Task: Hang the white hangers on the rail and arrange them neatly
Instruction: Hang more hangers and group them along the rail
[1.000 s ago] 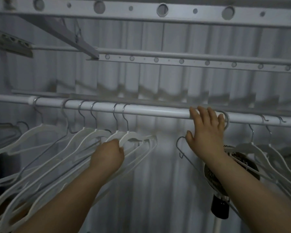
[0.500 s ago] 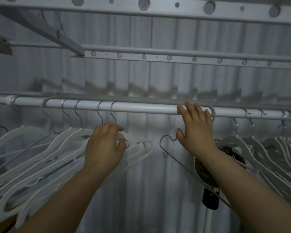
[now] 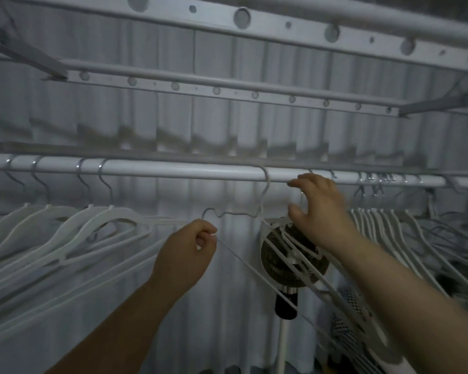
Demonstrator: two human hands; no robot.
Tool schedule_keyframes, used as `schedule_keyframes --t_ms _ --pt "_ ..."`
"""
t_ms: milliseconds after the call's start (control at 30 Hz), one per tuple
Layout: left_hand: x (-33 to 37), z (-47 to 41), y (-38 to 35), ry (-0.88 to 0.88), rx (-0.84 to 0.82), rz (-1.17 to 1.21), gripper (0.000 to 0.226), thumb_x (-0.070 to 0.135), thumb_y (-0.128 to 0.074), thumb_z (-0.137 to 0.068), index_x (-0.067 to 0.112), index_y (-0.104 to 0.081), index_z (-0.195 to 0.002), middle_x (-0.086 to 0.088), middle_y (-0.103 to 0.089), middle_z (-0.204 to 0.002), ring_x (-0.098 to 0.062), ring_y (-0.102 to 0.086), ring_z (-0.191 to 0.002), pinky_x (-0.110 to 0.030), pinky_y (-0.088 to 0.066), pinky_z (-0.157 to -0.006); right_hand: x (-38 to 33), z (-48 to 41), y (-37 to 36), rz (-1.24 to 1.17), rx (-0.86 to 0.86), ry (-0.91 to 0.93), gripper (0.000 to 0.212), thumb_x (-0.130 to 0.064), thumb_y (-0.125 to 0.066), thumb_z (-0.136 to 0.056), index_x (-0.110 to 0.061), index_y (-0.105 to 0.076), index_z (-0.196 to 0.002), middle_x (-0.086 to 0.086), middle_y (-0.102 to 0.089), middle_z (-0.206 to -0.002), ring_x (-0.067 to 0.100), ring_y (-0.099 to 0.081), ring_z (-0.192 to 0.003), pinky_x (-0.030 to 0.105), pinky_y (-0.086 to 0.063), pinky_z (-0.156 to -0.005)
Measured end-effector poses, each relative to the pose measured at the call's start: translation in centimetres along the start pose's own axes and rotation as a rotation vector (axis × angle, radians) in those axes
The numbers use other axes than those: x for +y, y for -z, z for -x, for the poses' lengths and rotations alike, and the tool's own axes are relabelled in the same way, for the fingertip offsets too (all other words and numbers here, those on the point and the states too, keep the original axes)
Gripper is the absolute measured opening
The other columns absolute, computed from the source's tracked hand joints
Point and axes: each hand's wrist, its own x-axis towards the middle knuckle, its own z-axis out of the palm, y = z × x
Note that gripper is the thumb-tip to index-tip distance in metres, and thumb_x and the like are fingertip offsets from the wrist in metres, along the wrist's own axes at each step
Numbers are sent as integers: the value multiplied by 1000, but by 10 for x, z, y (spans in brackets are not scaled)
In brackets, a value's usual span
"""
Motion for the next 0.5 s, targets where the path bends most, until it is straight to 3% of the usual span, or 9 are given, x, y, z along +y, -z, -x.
schedule_keyframes --t_ms 167,267,400,433,500 --pt "33 7 -58 182 -127 227 9 18 -55 -88 22 -51 -95 10 -54 -73 -15 -58 -82 -9 -37 -62 42 16 9 -167 -259 -171 44 -17 -52 -90 -13 -43 -133 7 -47 -135 21 -48 -121 22 -36 -91" --pt "49 14 -84 282 -190 257 35 30 -55 -88 17 -45 -119 9 -52 -78 -19 -58 -92 -18 -40 -65 59 28 1 -235 -345 -200 42 -18 -55 -88 -13 -45 -129 8 -55 -128 21 -54 -115 26 -42 -92" --pt "67 21 -104 396 -226 244 70 39 -62 -82 18 -26 -138 11 -50 -81 -21 -58 -93 -29 -45 -82 72 40 -5 -212 -211 -140 39 -15 -56 -86 -13 -51 -124 5 -57 -122 20 -49 -117 24 -37 -95" --pt "71 22 -107 430 -233 249 74 36 -64 -81 18 -23 -140 9 -52 -80 -21 -60 -88 -30 -48 -80 73 42 -4 -189 -181 -127 40 -16 -55 -86 -14 -51 -125 5 -56 -124 20 -46 -119 23 -35 -95" --pt "78 21 -114 495 -233 292 71 24 -63 -82 19 -22 -139 3 -57 -75 -18 -61 -65 -26 -49 -59 75 46 -2 -187 -203 -123 43 -19 -54 -87 -14 -47 -129 4 -55 -127 21 -46 -120 24 -35 -95"
